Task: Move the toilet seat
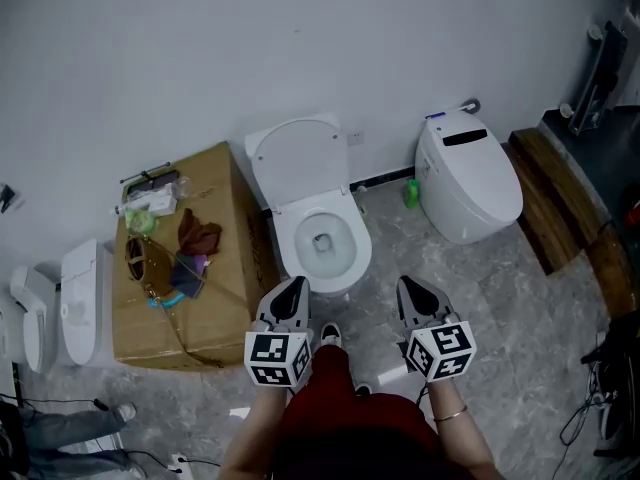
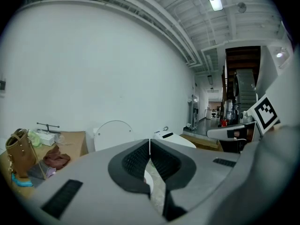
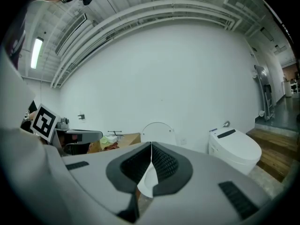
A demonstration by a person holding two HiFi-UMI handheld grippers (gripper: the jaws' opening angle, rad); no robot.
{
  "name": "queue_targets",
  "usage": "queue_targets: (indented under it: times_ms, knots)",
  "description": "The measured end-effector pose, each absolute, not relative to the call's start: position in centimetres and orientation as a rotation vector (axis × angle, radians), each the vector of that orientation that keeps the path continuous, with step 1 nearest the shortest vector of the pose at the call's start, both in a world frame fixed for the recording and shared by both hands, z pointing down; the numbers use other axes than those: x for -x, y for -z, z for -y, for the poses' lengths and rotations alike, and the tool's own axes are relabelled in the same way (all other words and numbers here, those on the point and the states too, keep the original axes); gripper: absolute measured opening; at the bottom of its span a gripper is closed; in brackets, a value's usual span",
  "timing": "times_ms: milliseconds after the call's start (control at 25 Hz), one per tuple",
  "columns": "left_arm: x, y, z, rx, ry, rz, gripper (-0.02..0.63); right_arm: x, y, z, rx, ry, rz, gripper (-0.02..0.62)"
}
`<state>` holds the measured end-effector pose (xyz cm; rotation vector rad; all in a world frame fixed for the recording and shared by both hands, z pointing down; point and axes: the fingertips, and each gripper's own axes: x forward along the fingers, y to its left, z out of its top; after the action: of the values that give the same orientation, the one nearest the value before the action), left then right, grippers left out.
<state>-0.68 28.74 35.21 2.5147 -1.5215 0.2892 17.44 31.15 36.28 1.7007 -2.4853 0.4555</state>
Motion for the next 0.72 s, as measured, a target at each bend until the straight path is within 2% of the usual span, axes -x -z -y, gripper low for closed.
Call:
queue_targets:
  times_ms: [720]
  knots:
    - [3.3,-40.4,-10.0,-2.448,-0.342,1.418,0.028,-14.4,-40.8,-12.8,-1.681,-0.595,2.37,0.017]
